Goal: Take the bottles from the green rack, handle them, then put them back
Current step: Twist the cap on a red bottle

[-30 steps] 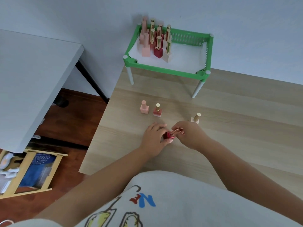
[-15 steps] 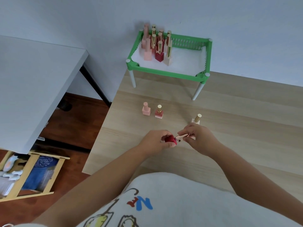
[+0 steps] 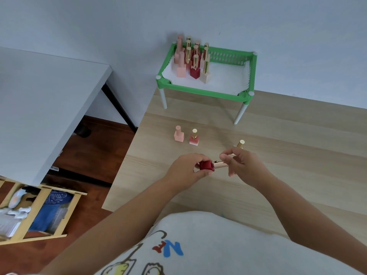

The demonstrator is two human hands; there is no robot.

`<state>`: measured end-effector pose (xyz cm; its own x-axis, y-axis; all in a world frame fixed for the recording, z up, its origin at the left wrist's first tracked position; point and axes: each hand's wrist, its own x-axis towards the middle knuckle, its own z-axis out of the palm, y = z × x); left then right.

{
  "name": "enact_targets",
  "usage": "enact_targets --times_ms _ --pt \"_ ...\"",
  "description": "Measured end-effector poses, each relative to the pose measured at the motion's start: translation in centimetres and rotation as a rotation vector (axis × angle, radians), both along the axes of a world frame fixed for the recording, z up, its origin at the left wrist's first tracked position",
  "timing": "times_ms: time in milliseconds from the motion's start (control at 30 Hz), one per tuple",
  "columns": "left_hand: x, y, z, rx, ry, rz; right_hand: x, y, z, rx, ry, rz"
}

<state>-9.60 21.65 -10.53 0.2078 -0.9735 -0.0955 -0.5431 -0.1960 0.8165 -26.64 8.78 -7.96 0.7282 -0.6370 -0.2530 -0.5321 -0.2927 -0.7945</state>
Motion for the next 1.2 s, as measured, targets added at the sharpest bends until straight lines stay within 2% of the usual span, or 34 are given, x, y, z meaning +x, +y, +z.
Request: enact_targets --times_ms 200,467,867,1200 --pt "-0.1 0.0 0.3 0.018 -0.001 0.023 -1.0 -0.2 0.6 -0.135 -0.03 0.096" --pt "-0.4 0.3 0.8 0.033 -0.053 0.019 -1.1 0.3 1.1 -0.191 -0.11 0.159" --pt "-0.7 0.6 1.6 -0.003 -0.115 0.01 -1.2 0.2 1.1 -0.125 -0.069 0.084" --pt "-0.6 0.9 1.6 0.023 -0.144 0.003 -1.4 0.3 1.3 -0.204 -0.078 0.208"
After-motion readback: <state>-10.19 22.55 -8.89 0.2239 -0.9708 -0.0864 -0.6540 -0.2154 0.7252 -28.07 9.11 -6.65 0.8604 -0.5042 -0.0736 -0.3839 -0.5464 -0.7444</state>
